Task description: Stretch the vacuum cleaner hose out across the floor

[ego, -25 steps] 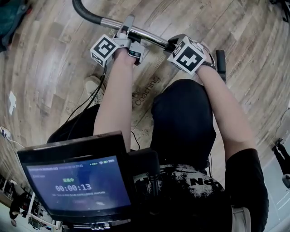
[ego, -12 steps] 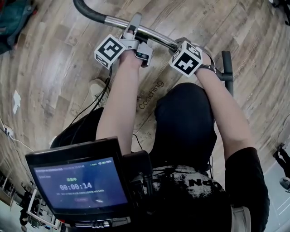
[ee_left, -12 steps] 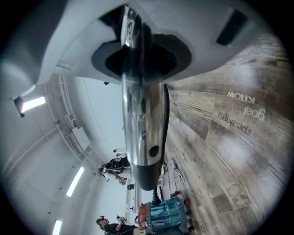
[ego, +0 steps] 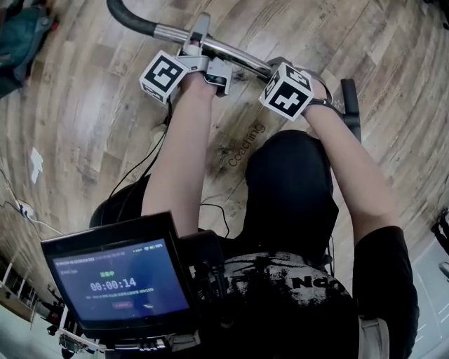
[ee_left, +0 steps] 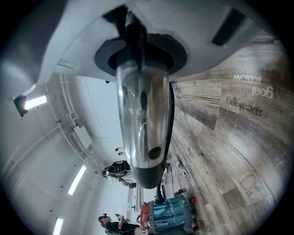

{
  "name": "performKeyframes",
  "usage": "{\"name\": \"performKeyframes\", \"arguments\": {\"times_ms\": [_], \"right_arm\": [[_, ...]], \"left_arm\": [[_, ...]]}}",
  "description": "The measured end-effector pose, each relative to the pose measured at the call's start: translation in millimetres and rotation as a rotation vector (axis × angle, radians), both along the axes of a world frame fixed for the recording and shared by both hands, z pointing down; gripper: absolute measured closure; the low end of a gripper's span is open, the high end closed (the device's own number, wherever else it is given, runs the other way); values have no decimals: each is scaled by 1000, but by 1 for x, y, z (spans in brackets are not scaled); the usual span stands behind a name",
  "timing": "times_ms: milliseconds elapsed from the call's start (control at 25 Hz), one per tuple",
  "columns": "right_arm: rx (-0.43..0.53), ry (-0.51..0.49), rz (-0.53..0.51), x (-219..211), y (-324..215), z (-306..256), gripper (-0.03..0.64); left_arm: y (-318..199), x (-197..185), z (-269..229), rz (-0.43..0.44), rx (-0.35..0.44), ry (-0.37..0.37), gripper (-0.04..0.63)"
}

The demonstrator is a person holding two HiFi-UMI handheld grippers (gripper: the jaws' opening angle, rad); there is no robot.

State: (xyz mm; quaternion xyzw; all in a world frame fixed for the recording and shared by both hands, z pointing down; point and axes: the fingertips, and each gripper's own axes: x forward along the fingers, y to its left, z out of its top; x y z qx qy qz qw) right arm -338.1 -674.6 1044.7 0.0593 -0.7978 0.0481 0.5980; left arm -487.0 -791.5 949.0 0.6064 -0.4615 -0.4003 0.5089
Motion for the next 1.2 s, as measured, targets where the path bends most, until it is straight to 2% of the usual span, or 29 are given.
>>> {"name": "performKeyframes", "arguments": {"times_ms": [120,280,480,640,800,920,1000,1080,1120,1200], "right_arm": [[-29,17,8,-9,6,-29,537],[-93,-21,31,-27,37,-96,545],[-143,-69,56,-33,77,-194,548],[-189,-117,72,-24,108,-290,548],[-202,-132,72,-14,115,-384,545],[-283,-175,89,-7,135,-438,543],[-343,-220,108,10,147,-474,543],[-362,-274,117,34,148,-506,543],[-355,-290,115,47,144,-518,543],[-307,-267,100,70,141,-537,539]], "left_arm": [[4,-4,-35,48,-25,-51,532],[31,-12,-105,55,-73,-28,534],[64,-10,-203,136,-102,-183,537],[86,11,-300,175,-111,-180,535],[92,24,-392,199,-96,-165,534],[101,38,-448,223,-70,-159,534],[103,59,-489,240,-30,-172,534],[103,88,-526,262,8,-230,532],[100,104,-543,274,32,-259,534],[99,134,-576,302,84,-259,534]]}}
